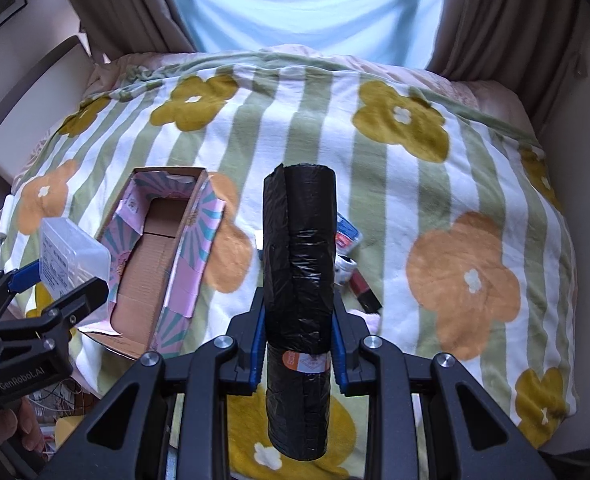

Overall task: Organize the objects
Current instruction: 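Carry the clear case and black roll with both tools over the cardboard box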

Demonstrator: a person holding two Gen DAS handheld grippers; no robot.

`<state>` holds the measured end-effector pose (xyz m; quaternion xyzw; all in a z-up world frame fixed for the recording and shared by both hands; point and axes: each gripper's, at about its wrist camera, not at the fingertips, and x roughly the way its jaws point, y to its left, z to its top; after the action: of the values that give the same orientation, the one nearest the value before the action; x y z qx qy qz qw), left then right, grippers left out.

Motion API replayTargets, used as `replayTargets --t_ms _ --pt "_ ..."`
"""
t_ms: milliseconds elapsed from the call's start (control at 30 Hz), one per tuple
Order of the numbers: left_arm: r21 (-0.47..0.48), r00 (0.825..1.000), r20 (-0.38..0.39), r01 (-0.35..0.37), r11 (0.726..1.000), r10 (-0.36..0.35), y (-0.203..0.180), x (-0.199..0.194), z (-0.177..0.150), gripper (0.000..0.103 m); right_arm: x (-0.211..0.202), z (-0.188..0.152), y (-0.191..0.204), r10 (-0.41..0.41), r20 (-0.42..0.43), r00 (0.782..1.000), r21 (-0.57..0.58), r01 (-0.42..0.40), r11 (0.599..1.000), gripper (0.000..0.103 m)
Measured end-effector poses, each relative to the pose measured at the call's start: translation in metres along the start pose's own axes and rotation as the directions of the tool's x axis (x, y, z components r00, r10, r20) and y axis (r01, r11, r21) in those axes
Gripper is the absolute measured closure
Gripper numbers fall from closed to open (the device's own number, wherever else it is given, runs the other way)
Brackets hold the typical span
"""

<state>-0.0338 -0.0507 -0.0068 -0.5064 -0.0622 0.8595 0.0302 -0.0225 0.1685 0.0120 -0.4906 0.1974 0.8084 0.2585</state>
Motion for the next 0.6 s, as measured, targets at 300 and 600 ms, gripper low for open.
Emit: replayTargets --t_ms 300,600 --pt "-0.129 0.997 -0.046 -0.069 0.989 0.064 0.067 0.009 -0.009 0.012 0.035 0.048 0.062 0.079 -0.031 0.996 -0.086 -0.081 0.993 0.078" --pt "-0.233 0.986 -0.152 -0.109 0.966 0.074 0.114 0.055 -0.027 0.012 0.104 0.095 0.126 0.13 -0.122 0.984 -0.167 -0.15 0.974 0.078"
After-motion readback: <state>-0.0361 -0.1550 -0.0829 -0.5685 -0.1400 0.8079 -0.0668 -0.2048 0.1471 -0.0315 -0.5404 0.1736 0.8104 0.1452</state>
